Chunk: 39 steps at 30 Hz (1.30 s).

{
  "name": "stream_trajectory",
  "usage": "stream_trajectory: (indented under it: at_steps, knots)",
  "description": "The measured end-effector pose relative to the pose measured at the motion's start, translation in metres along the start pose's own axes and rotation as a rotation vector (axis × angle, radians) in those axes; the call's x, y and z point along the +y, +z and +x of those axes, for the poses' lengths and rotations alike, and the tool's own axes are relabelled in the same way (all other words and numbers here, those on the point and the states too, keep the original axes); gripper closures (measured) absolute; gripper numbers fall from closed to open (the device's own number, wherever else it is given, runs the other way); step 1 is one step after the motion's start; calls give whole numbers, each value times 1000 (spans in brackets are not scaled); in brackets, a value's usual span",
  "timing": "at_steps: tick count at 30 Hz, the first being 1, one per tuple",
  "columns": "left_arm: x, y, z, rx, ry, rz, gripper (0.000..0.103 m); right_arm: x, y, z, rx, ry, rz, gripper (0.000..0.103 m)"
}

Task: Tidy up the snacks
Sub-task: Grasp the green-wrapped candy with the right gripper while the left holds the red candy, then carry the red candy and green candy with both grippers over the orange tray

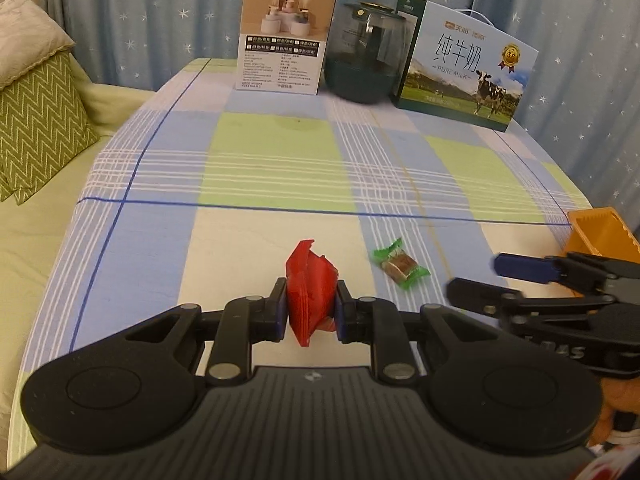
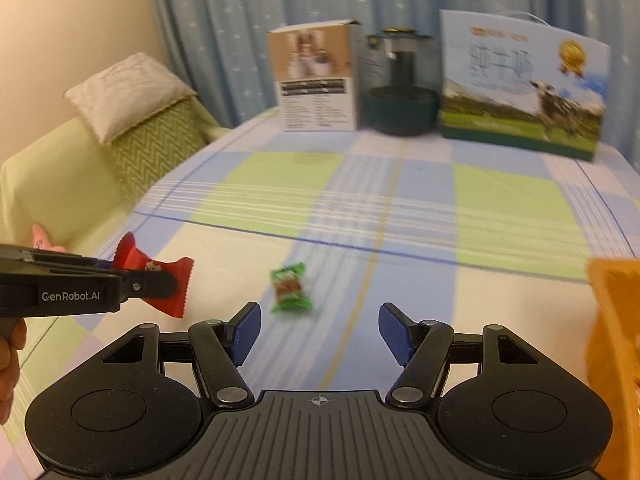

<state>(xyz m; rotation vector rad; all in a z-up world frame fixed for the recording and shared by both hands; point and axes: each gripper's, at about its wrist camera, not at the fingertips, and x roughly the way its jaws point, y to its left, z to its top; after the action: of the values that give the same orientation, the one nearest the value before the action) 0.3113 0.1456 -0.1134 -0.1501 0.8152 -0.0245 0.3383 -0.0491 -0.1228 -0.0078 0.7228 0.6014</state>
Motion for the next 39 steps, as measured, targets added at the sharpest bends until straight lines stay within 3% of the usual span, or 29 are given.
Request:
stream_trajectory:
  at_steps: [10,19,29,39]
  knots:
    - [0,8,1,-17,6,-5,83,12,-1,44,-2,7,-75,61]
    - [5,9,2,-16,-9,-32,83,18,-3,58,-7,-19,-132,79]
    - [-3,6,2,-6,-37,-24,83,16,-4,26,-1,-58,-76,82]
    - [-28,-8,-6,14,-104,-3,83,8,-22,-35,-17,-114,25,83]
